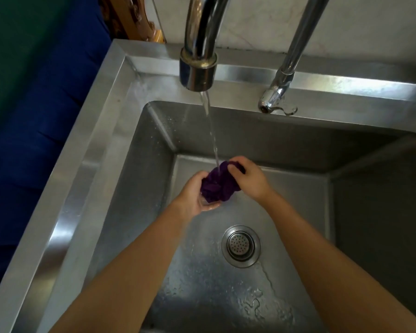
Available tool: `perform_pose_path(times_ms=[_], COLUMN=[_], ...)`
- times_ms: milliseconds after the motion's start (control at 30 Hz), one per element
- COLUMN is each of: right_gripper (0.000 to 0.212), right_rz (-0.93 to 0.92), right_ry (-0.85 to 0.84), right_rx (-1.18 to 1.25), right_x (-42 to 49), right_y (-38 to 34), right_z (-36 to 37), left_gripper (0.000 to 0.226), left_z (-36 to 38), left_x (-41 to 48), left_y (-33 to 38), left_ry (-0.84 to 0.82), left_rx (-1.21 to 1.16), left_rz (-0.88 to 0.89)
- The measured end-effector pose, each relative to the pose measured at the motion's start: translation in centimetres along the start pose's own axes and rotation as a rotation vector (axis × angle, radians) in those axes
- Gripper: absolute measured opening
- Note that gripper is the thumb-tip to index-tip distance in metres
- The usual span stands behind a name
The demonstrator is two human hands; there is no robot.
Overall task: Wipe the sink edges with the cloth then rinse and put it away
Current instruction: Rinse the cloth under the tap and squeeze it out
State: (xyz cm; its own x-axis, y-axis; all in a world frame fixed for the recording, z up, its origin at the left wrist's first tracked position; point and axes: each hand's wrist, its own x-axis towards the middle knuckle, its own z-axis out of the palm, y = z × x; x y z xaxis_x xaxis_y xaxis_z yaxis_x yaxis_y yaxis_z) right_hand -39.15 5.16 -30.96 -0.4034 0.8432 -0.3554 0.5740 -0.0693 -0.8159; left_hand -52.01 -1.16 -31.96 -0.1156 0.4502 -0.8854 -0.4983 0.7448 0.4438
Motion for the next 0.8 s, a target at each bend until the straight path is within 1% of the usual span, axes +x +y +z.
perform_pose_path(times_ms=[33,100,133,200,267,300,367,400,433,500,533,567,633,667,700,733,800], right_gripper=[0.02,0.029,0.033,0.04,0.04,0.039,0.04,0.043,0.051,0.068,0.069,0.066,0.049,0.041,0.036,0.035,0.043], right_rz=[-0.074,-0.183,-0.205,-0.232,-0.251,-0.233,-0.099,-0.017,0.034,0.036,0.038,0.06,0.105,0.091,0.044,-0.012,-0.097], right_ry=[-0.057,-0.168,-0.202,-0.218,-0.195,-0.196,-0.251,-0.278,-0.258,-0.119,-0.045,0.02,0.091,0.107,0.124,0.132,0.122], right_rx=[0.019,0.073,0.126,0.233,0.277,0.297,0.382,0.421,0.411,0.22,0.13,0.07,0.038,0.015,-0.018,-0.044,-0.039], right_x=[-0.5,-1.3,-1.7,-2.2,-2.1,-1.9,-1.7,-1.6,-1.5,-1.0,-0.9,-0.8,-0.5,-0.5,-0.8,-1.1,-1.9], right_y=[-0.4,-1.0,-1.2,-1.9,-2.0,-1.9,-2.0,-2.1,-2.3,-2.9,-3.2,-3.4,-3.2,-3.0,-3.0,-3.0,-3.8], right_z=[-0.3,-1.0,-1.3,-1.5,-1.3,-1.2,-1.5,-1.4,-1.1,-0.4,-0.2,-0.1,-0.1,-0.1,-0.1,0.0,0.5], left_gripper=[0.029,0.047,0.052,0.056,0.051,0.042,0.023,0.018,0.017,0.023,0.027,0.029,0.03,0.03,0.028,0.022,0.011], left_z=[-0.5,-1.2,-1.4,-1.4,-0.9,-0.6,0.1,0.5,0.8,1.7,1.9,2.0,1.8,1.6,1.4,1.3,1.0], left_x=[0.0,0.3,0.2,-0.2,-0.3,-0.2,0.0,0.1,0.2,0.3,0.5,0.3,-0.1,-0.4,-0.4,-0.3,0.1], left_y=[0.2,0.7,0.9,1.5,2.2,2.4,2.5,2.6,2.5,2.4,2.5,2.7,3.7,4.3,4.7,4.9,4.7], left_ry=[-0.044,-0.115,-0.145,-0.216,-0.265,-0.246,-0.149,-0.103,-0.079,-0.117,-0.138,-0.155,-0.194,-0.185,-0.142,-0.085,0.001], left_rx=[-0.035,-0.117,-0.127,-0.103,-0.04,-0.027,-0.064,-0.079,-0.08,-0.093,-0.12,-0.156,-0.183,-0.167,-0.099,-0.029,0.065], left_rz=[-0.032,-0.09,-0.11,-0.131,-0.111,-0.073,0.001,0.045,0.094,0.187,0.217,0.232,0.258,0.274,0.306,0.353,0.464])
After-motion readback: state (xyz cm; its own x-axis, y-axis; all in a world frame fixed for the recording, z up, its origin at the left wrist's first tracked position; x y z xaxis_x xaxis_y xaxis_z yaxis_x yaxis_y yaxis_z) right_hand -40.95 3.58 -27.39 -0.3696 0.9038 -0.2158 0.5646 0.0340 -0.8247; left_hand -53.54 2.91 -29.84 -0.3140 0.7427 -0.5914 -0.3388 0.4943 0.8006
